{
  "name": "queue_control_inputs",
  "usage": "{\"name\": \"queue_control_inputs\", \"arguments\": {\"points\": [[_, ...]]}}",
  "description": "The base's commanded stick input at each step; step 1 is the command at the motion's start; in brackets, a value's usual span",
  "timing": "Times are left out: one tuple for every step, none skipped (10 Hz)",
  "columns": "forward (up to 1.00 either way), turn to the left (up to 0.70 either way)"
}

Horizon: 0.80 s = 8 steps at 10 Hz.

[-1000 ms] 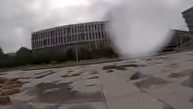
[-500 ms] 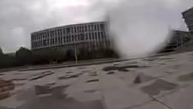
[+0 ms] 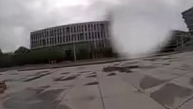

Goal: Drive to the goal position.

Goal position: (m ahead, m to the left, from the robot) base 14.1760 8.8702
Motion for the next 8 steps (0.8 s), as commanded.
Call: {"name": "queue_control_inputs", "arguments": {"points": [[0.70, 0.00], [0.70, 0.00], [0.70, 0.00], [0.70, 0.00], [0.70, 0.00], [0.70, 0.20], [0.70, 0.35], [0.70, 0.35]]}}
